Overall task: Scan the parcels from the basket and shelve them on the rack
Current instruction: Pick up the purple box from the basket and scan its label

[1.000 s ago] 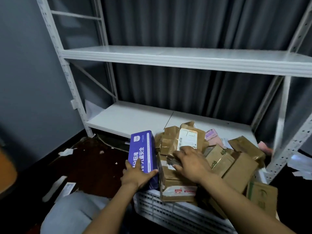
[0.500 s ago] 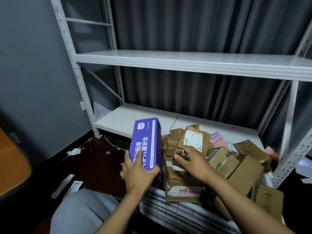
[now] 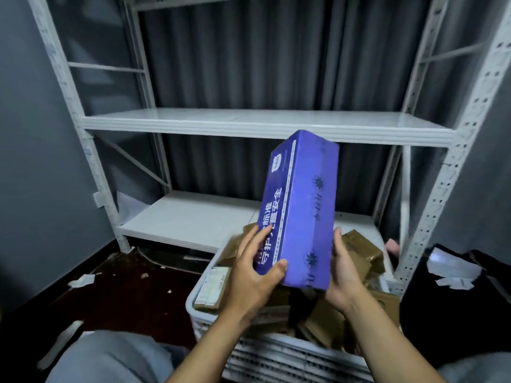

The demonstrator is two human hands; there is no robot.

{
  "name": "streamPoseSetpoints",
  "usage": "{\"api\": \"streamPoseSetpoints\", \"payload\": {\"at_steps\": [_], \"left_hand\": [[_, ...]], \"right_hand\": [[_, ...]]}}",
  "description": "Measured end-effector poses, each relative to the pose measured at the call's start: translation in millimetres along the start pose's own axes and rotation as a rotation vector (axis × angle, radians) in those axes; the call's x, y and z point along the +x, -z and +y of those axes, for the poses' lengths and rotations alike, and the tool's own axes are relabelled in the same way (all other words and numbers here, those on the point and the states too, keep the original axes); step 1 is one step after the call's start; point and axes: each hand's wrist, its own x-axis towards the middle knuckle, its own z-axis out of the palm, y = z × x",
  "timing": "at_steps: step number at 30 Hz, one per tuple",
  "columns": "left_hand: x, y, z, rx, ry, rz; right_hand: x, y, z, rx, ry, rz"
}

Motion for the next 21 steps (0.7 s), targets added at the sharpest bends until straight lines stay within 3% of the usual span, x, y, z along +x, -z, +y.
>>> {"api": "streamPoseSetpoints", "payload": {"at_steps": [6,10,16,21], "left_hand": [[2,-36,16,-0.038,-0.040,-0.198],[4,-57,20,0.225,-0.162,-0.164],[17,-90,25,0.209,0.011,-0.209],[44,-130,43,0.076,0.034,-0.389]], "right_hand": [[-19,34,-28,-0.041,0.156,0.085],[-22,50,-40,-0.241,0.365,0.202],[-33,58,-62,-0.367,0.546,0.253],[-47,72,-101,-0.489,0.597,0.327]]}}
